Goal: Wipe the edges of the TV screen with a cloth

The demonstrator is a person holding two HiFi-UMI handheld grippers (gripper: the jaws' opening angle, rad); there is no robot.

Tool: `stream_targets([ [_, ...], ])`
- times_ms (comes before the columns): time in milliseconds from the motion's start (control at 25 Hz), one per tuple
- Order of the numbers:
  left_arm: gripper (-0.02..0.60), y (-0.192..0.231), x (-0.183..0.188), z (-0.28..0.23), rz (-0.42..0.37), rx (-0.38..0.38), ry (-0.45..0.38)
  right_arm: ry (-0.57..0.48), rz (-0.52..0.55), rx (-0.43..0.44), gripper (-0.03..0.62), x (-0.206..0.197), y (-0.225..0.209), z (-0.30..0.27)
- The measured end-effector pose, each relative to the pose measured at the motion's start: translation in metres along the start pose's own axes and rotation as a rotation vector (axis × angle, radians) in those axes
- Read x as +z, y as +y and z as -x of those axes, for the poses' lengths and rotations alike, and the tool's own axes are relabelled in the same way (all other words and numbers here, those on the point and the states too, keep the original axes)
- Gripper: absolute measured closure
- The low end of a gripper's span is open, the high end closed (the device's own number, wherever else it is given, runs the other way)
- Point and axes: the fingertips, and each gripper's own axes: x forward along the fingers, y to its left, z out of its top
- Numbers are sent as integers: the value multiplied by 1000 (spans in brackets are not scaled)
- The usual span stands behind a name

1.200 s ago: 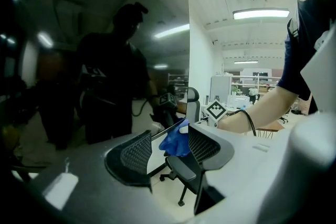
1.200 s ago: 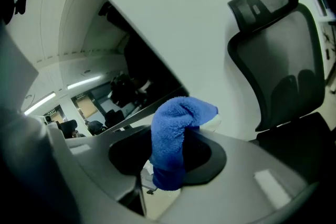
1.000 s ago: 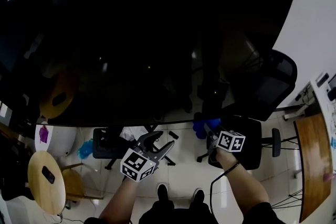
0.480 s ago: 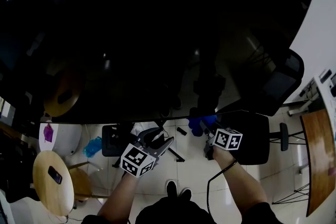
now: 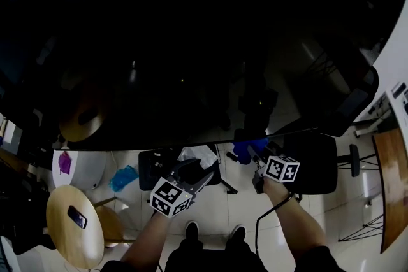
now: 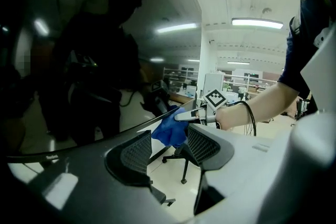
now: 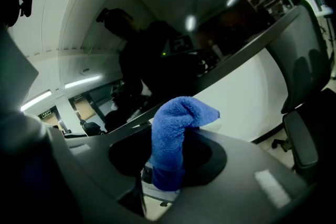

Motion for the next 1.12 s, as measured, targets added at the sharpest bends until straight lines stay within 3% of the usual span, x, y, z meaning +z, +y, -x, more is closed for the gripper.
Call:
stream_targets([
  [280,377,50,-16,57,-32,-52,12,-46,-7,-29,442,-31,61,-34],
  [840,377,102,-43,156,42,130,-5,13,4,93,442,-79,152,-92],
  [1120,377,128,-63,204,61,127,-20,33,26,78,442,-108,194,-122],
])
